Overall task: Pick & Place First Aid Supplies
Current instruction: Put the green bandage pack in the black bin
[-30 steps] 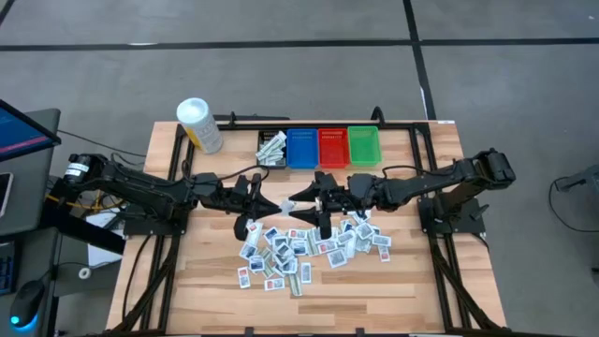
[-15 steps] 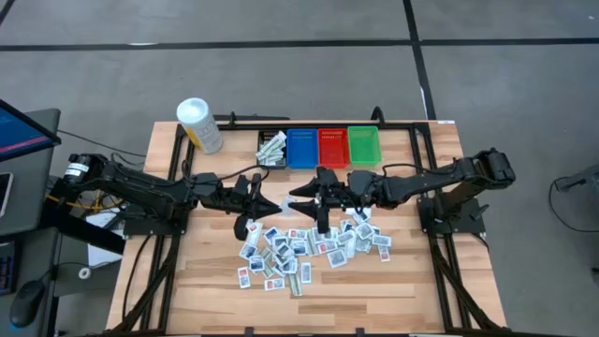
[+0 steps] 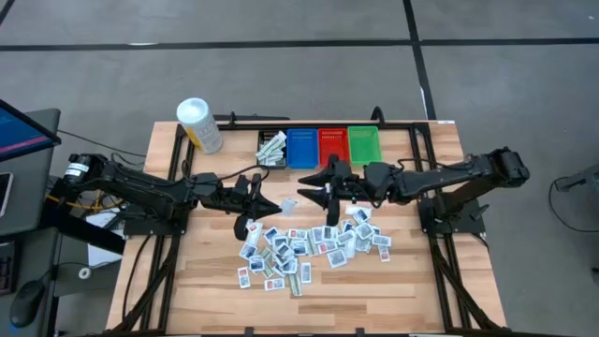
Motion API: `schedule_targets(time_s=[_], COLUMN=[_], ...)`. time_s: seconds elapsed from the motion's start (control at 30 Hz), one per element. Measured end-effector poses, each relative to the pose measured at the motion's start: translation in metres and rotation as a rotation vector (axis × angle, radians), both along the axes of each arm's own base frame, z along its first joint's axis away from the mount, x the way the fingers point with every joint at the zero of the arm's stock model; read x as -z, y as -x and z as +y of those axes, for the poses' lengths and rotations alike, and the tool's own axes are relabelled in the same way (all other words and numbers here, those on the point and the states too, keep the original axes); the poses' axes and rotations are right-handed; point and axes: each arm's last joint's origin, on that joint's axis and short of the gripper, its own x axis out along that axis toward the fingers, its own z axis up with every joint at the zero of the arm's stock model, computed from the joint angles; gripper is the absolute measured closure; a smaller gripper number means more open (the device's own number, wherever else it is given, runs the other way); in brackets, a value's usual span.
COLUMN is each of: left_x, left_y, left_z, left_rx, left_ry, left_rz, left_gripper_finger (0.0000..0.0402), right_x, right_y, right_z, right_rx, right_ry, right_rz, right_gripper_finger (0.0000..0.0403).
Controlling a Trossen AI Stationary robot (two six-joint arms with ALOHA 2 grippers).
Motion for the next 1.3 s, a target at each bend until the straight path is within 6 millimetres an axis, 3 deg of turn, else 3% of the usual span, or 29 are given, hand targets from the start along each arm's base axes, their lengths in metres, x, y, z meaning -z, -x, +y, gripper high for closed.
schedule_targets(time_s=[0.27, 0.5, 0.63, 0.87, 1.07, 1.3], left_x=[0.000, 0.000, 0.005, 0.019, 0.022, 0.048], left_y=[0.000, 0.000, -0.001, 0.004, 0.006, 0.001], left_z=[0.000, 0.001, 0.007, 0.021, 0.052, 0.107], left_rx=[0.000, -0.047, -0.242, -0.695, -0.959, -0.972], left_ry=[0.000, -0.007, -0.024, -0.209, -0.494, -0.515], left_rz=[0.000, 0.001, 0.054, 0.211, 0.348, 0.498], left_gripper_finger=[0.0398, 0.0398, 0.0398, 0.0398, 0.0398, 0.0393], right_x=[-0.011, -0.007, -0.002, 0.011, 0.023, 0.027], right_y=[0.011, 0.015, 0.017, 0.020, 0.023, 0.021], right_z=[0.014, 0.028, 0.036, 0.042, 0.041, 0.031], right_rx=[-0.044, -0.093, -0.125, -0.146, -0.130, -0.094], right_ry=[0.096, 0.128, 0.134, 0.019, -0.048, -0.048], right_rz=[-0.018, 0.026, 0.074, 0.214, 0.343, 0.377], right_gripper_finger=[0.0274, 0.0271, 0.0275, 0.0284, 0.0284, 0.0284])
